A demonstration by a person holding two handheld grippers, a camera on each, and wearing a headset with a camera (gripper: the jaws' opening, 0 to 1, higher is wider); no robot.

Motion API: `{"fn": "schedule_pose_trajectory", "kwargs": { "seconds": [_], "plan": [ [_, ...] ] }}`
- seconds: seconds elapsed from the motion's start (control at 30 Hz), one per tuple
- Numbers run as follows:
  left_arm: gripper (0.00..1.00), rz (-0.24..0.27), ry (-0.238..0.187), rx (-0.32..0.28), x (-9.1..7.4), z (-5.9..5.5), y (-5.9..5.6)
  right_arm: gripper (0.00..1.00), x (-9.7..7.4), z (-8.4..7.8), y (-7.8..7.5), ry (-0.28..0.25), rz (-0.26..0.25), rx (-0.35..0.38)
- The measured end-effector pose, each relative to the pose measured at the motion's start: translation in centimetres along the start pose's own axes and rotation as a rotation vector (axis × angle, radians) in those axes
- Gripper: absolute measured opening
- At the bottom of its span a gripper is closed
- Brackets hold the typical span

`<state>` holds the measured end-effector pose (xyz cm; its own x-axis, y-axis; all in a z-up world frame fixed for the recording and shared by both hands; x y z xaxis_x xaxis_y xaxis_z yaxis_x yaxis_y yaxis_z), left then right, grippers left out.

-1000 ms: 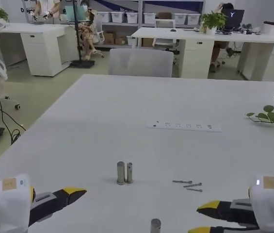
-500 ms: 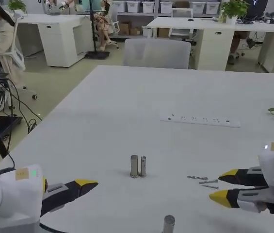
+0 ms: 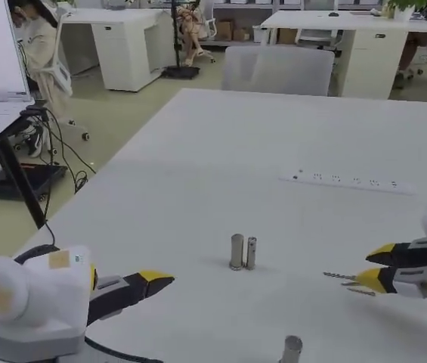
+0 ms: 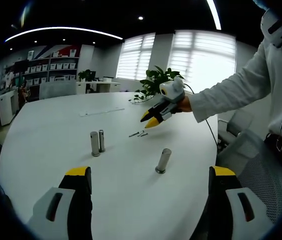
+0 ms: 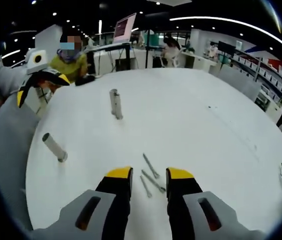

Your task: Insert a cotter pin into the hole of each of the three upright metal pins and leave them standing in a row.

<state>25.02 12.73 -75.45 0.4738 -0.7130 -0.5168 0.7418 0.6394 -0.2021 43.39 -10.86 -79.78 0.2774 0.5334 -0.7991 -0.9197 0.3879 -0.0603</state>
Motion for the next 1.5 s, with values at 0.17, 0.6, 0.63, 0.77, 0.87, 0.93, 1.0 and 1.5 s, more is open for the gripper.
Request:
{"fn": "schedule_pose_trajectory", "kwargs": {
  "seconds": [0.17,0.6,0.63,0.77,0.87,0.93,1.0,1.5],
  "plan": [
    [0.98,0.004,0.004,-0.005,0.0,-0.1,0.2,0.21,1.1,0.2,-0.7,0.028,0.019,-0.021],
    [0.98,0.012,0.007,-0.021,0.1,-0.3,0.5,0.15,2.9,-0.5,-1.1,0.121,0.078,-0.129],
    [0.98,0.013,0.008,-0.021,0.1,-0.3,0.6,0.14,3.0,-0.4,-1.0,0.126,0.085,-0.139],
    [0.98,0.015,0.008,-0.020,0.0,-0.3,0.6,0.13,3.5,-0.3,-0.9,0.155,0.107,-0.185],
    [0.98,0.016,0.007,-0.020,-0.1,-0.2,0.7,0.12,3.8,-0.1,-0.9,0.171,0.126,-0.200],
    [0.98,0.016,0.007,-0.021,-0.1,-0.2,0.7,0.12,4.0,0.0,-0.8,0.183,0.137,-0.214],
    [0.98,0.017,0.009,-0.019,-0.1,-0.2,0.7,0.11,4.1,-0.2,-0.8,0.208,0.133,-0.245],
    [0.98,0.014,0.009,-0.015,-0.1,0.0,0.6,0.03,4.1,-0.3,-0.7,0.214,0.113,-0.329]
  ]
}}
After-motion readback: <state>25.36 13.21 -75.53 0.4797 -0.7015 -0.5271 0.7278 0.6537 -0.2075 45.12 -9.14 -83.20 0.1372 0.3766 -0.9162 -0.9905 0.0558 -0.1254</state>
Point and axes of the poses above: the centre of the closed fingertips' face, and the gripper's own axes: x roughly forward along the fingers, y roughly to its left, z roughly out of its top, the point moved 4 cm from there along -x, roughly backward along the fingers, and after that the axes turned 11 degrees about y, right-handed, at the moved point
